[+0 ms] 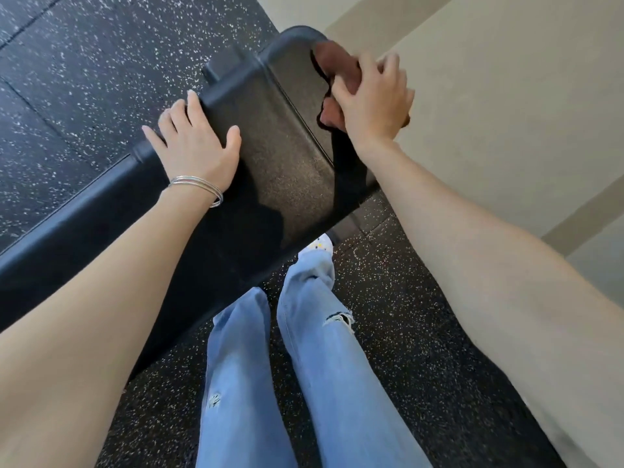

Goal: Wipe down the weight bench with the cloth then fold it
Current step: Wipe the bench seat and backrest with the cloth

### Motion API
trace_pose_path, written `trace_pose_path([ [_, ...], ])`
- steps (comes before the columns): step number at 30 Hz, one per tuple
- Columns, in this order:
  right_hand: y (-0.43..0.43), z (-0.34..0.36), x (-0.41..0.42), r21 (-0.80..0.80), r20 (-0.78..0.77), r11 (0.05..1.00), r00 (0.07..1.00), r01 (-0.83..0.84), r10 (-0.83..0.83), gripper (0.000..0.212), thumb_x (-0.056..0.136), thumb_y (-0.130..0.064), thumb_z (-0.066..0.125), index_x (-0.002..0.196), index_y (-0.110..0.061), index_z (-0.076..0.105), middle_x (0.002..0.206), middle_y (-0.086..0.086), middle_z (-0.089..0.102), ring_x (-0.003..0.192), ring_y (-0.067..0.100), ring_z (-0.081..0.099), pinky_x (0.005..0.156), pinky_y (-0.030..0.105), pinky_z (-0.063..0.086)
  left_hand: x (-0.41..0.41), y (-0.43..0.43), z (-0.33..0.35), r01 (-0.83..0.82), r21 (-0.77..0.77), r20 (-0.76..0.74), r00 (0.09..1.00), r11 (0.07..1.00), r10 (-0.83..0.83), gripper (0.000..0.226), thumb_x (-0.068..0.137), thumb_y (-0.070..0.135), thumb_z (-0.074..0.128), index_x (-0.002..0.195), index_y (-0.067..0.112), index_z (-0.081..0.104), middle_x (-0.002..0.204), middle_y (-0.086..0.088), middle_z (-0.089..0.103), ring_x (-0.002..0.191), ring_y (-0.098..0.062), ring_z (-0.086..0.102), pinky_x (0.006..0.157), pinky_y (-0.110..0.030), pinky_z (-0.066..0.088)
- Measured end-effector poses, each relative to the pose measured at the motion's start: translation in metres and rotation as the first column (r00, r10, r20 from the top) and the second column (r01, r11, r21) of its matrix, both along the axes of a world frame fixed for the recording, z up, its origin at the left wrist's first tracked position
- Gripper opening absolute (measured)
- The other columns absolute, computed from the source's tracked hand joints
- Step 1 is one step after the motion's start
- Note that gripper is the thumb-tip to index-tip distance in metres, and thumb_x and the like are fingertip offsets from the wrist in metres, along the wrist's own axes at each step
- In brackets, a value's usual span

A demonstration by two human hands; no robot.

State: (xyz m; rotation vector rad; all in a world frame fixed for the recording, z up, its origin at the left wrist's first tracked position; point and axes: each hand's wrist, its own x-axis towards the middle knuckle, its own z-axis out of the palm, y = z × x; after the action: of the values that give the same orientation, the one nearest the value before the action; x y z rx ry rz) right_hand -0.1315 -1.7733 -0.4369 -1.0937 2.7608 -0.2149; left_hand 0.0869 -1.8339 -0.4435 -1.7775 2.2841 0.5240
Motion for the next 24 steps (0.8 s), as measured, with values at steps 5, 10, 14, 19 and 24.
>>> trace_pose_path([
  [5,-0.065,0.002,-0.014,0.004,0.116,0.971,0.965,-0.237,0.235,0.037,0.083,-0.049,0.045,0.113,-0.029,0.055,0.105,-0.001,0.05,0.102,0.022,0.053,0.084,0.035,0.044,-0.006,0.005,0.0,-0.022,0.008,0.01,1.0,1.0,0.022,0.072,0.092,0.048,0.038,0.148,0.007,0.018,0.15,-0.016,0.026,0.139,-0.037,0.019,0.113,-0.059,0.006],
  [10,0.01,0.002,-0.011,-0.05,0.057,0.94,0.938,-0.339,0.341,0.035,0.081,-0.042,0.052,0.11,-0.027,0.065,0.098,0.009,0.056,0.094,0.028,0.053,0.078,0.037,0.039,-0.006,0.004,0.003,-0.029,0.012,0.018,0.999,0.999,0.029,0.071,0.092,0.047,0.04,0.147,0.008,0.02,0.149,-0.016,0.028,0.138,-0.037,0.021,0.112,-0.06,0.007],
  [14,0.088,0.004,-0.002,-0.073,-0.074,0.916,0.918,-0.394,0.389,0.022,0.073,-0.033,0.065,0.09,-0.019,0.069,0.081,0.012,0.057,0.076,0.032,0.055,0.067,0.039,0.043,-0.01,0.005,0.003,-0.055,0.03,0.019,0.998,0.998,0.054,0.073,0.09,0.047,0.042,0.147,0.008,0.02,0.15,-0.015,0.027,0.14,-0.036,0.019,0.112,-0.061,0.007],
  [19,0.106,0.01,0.01,-0.038,-0.06,0.852,0.853,-0.522,0.519,0.019,0.074,-0.034,0.065,0.088,-0.02,0.068,0.08,0.011,0.057,0.076,0.03,0.056,0.065,0.04,0.043,-0.014,0.004,0.005,-0.108,0.053,0.026,0.994,0.993,0.107,0.072,0.091,0.047,0.041,0.148,0.008,0.019,0.152,-0.015,0.023,0.142,-0.034,0.015,0.112,-0.061,0.005],
  [24,0.02,0.011,0.017,0.101,-0.006,0.839,0.843,-0.534,0.537,0.034,0.083,-0.046,0.047,0.109,-0.027,0.058,0.11,0.008,0.055,0.098,0.028,0.053,0.078,0.038,0.037,0.004,0.006,0.006,-0.19,0.034,-0.033,0.981,0.981,0.191,0.061,0.093,0.04,0.039,0.146,0.012,0.026,0.15,-0.007,0.029,0.141,-0.028,0.02,0.111,-0.063,0.004],
])
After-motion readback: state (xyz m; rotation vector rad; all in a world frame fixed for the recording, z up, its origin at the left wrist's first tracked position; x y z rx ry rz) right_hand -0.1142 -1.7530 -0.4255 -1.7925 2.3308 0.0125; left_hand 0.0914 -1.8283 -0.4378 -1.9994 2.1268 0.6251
